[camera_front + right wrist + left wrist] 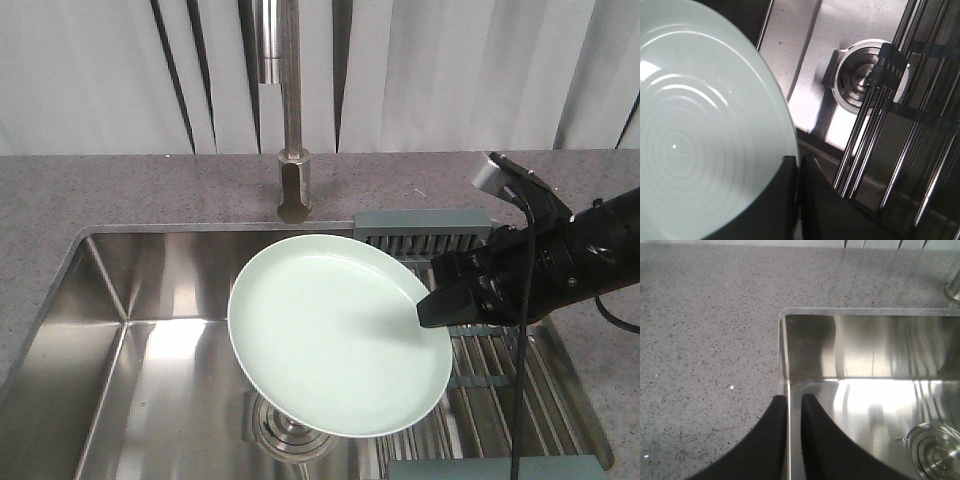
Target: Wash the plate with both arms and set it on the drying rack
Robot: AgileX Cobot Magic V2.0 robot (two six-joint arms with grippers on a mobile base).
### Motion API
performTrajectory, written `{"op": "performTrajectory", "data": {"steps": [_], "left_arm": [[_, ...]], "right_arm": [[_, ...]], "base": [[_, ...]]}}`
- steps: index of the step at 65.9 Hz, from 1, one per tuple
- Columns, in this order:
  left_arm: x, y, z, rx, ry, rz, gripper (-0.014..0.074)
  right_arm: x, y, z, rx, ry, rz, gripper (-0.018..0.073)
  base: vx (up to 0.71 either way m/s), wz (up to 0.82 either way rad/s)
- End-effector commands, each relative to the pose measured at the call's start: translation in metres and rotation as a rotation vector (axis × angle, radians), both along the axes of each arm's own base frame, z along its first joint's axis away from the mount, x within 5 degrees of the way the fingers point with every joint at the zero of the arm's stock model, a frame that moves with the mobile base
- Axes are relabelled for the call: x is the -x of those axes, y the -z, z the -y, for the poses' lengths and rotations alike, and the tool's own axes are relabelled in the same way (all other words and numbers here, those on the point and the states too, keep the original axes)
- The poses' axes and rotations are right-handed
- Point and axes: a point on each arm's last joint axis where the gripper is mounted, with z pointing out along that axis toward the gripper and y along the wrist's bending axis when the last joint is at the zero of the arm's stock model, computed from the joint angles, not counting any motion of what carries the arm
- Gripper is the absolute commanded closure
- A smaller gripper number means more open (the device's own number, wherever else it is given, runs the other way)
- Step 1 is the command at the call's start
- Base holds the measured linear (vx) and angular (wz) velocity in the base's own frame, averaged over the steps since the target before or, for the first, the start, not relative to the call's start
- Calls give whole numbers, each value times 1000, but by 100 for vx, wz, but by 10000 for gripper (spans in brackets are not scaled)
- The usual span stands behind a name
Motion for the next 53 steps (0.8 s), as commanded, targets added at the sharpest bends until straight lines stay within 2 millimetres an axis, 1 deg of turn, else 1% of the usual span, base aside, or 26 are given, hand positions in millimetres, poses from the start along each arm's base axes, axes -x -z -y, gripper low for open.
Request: {"op": "performTrajectory", "data": {"steps": [1, 8, 14, 20, 24, 38, 53], "left_arm": [[-17, -20, 1, 5, 8, 36, 379], [-32, -23, 1, 3, 14, -5, 227], [-45, -25, 1, -9, 23, -18, 116], [-56, -26, 0, -39, 48, -47, 56], [-64, -25, 1, -62, 74, -82, 41], [-90, -23, 8, -97, 224, -176, 42], [-114, -23, 21, -93, 426, -158, 42]], "right_arm": [[2, -19, -2, -56, 9, 59, 568], [2, -19, -2, -56, 9, 59, 568], [2, -19, -2, -56, 9, 59, 568], [2, -19, -2, -56, 9, 59, 568], [2, -19, -2, -56, 9, 59, 568], [2, -19, -2, -56, 9, 59, 568], [2, -19, -2, -56, 9, 59, 568]], "base": [[0, 0], [0, 0], [0, 0], [0, 0], [0, 0], [0, 0], [0, 0]]}}
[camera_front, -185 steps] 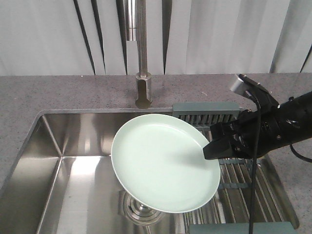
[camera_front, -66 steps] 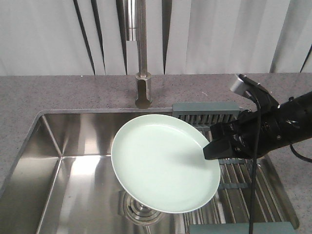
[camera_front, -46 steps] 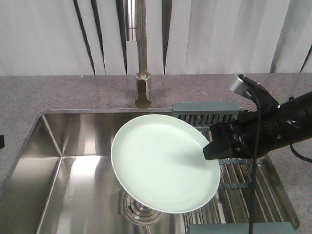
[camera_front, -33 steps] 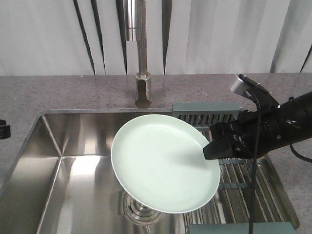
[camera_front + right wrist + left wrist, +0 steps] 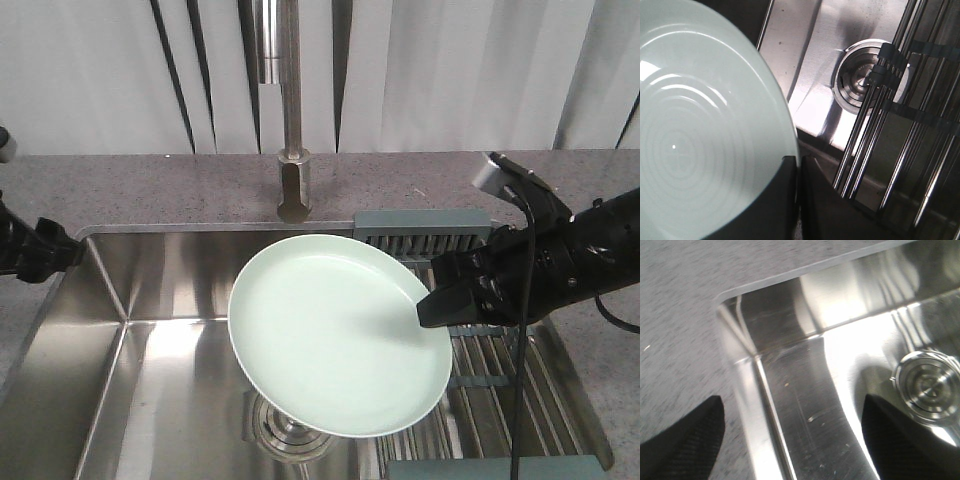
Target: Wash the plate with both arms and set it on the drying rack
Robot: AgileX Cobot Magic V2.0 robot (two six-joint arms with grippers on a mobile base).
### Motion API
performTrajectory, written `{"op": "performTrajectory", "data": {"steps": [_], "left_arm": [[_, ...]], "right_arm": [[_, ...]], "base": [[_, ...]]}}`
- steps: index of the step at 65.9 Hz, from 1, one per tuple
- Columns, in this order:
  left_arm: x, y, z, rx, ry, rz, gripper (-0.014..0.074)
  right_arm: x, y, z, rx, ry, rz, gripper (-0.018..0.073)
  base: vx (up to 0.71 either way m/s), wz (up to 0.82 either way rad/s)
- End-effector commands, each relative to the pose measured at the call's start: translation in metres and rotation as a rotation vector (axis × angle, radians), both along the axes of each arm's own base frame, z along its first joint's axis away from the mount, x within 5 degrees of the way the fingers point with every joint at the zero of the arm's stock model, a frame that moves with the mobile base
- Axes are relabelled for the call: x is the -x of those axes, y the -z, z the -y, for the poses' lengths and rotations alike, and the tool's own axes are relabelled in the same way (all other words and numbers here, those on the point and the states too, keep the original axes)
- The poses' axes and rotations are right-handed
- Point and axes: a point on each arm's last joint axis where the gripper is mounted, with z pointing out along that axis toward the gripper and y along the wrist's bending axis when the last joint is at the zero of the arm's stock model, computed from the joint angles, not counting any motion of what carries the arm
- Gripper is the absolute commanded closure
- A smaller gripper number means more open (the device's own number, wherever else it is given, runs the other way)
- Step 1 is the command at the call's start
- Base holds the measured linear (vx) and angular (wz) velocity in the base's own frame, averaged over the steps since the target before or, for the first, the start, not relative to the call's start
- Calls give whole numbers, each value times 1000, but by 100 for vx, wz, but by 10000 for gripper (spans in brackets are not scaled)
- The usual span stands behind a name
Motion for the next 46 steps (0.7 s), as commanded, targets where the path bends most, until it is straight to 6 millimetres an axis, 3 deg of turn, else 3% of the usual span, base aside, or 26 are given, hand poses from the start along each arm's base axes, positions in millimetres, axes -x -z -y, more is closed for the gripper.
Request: {"op": "performTrajectory", "data": {"steps": [1, 25, 46], "left_arm": [[-11, -21, 9, 35, 80, 114, 42], [-51, -17, 29, 62, 365, 212, 42], [-85, -9, 65, 5, 562, 248, 42]], "right_arm": [[2, -19, -2, -56, 9, 59, 568], [2, -19, -2, -56, 10, 60, 568], [2, -19, -2, -56, 9, 59, 568]], "base": [[0, 0], [0, 0], [0, 0]]}}
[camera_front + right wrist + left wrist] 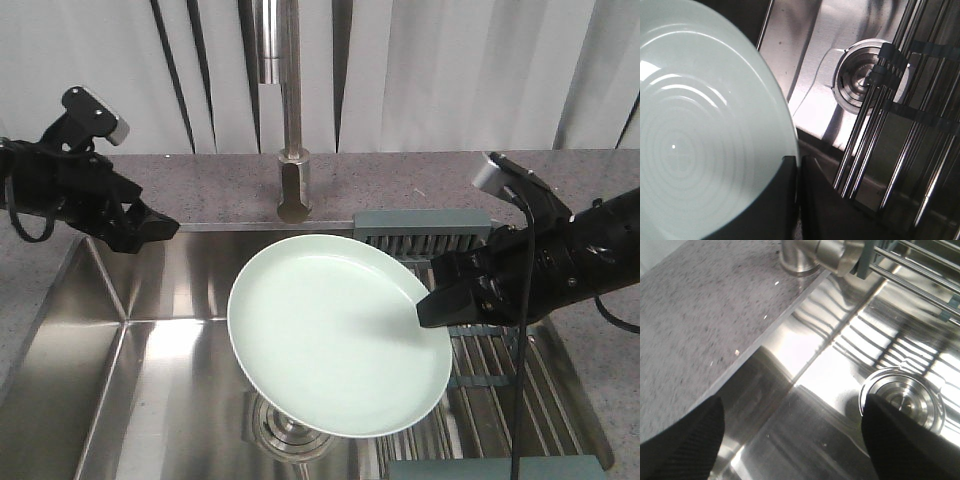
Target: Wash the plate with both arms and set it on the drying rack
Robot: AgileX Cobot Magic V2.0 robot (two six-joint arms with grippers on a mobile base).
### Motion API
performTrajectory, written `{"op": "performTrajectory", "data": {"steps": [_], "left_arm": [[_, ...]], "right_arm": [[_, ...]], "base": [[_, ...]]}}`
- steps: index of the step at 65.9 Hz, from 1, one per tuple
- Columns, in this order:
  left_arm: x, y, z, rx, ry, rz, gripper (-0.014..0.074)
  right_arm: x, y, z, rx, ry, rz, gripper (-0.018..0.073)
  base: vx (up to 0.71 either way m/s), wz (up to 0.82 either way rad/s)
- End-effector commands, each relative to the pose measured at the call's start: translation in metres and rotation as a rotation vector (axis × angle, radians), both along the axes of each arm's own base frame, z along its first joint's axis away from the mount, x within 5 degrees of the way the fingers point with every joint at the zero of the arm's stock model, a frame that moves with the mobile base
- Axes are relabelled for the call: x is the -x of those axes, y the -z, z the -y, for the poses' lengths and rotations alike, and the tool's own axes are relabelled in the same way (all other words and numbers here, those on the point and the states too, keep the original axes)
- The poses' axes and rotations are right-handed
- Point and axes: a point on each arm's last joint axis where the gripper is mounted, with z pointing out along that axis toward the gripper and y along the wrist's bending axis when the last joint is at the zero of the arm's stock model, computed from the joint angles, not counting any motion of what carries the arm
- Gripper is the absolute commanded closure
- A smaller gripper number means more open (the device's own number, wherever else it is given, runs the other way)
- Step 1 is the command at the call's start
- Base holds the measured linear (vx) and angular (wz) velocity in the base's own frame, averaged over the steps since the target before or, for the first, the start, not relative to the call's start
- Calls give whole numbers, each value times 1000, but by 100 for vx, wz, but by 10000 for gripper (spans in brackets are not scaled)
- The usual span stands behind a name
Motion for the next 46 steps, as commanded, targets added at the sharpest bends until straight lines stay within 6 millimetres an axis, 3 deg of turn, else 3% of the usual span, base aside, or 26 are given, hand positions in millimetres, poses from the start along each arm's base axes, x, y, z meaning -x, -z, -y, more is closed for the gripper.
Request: {"op": "performTrajectory", "data": {"steps": [1, 26, 46], "left_arm": [[-7, -25, 14, 26, 47, 106, 42], [-39, -24, 60, 168, 276, 142, 42], [-58, -20, 83, 265, 354, 168, 42]], "right_arm": [[2, -19, -2, -56, 10, 60, 568], [2, -19, -2, -56, 10, 60, 568], [2, -19, -2, -56, 10, 60, 568]], "base": [[0, 0], [0, 0], [0, 0]]}}
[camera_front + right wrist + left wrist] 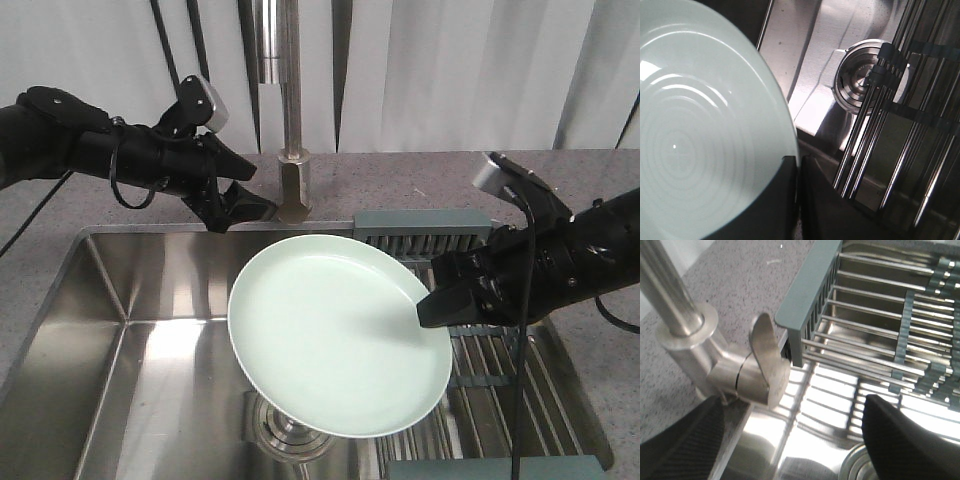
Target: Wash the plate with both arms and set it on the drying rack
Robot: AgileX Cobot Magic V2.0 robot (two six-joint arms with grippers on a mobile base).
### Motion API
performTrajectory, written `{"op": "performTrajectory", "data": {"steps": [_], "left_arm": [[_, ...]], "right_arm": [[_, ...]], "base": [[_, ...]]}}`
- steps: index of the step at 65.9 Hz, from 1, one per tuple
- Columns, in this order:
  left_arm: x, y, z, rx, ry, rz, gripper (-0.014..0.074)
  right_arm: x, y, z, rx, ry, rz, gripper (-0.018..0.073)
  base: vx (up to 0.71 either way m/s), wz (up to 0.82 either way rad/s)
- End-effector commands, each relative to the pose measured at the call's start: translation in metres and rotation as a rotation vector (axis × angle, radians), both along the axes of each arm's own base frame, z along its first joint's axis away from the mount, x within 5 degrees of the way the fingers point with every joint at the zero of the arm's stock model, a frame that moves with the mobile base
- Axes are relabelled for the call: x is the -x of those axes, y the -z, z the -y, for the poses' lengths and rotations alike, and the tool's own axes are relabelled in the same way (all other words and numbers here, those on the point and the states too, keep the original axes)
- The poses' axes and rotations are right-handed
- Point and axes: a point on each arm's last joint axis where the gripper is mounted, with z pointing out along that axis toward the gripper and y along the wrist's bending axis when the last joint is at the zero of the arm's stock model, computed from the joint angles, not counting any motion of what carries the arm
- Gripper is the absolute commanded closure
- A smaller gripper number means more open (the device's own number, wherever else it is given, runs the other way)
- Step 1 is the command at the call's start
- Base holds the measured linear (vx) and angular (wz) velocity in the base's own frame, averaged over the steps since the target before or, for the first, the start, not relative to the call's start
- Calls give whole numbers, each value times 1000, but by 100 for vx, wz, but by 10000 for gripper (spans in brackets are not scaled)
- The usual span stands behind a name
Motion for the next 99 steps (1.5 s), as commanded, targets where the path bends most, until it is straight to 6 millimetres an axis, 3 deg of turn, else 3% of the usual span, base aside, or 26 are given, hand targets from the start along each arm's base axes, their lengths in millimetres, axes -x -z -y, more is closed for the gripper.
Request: {"op": "performTrajectory", "data": {"steps": [1, 19, 54, 69, 89, 99], "left_arm": [[3, -36, 10, 100, 10, 74, 42], [1, -37, 29, 148, 53, 141, 42], [22, -39, 35, 190, 278, 70, 42], [24, -35, 32, 104, 303, 68, 42], [47, -77, 19, 1, 183, 27, 73], [59, -102, 5, -65, -1, 2, 130]], "right_arm": [[2, -19, -2, -56, 10, 59, 568], [2, -19, -2, -56, 10, 59, 568], [2, -19, -2, -56, 11, 60, 568], [2, -19, -2, -56, 11, 60, 568], [2, -19, -2, -56, 11, 60, 568], [2, -19, -2, -56, 11, 60, 568]], "base": [[0, 0], [0, 0], [0, 0], [0, 0], [0, 0], [0, 0]]}}
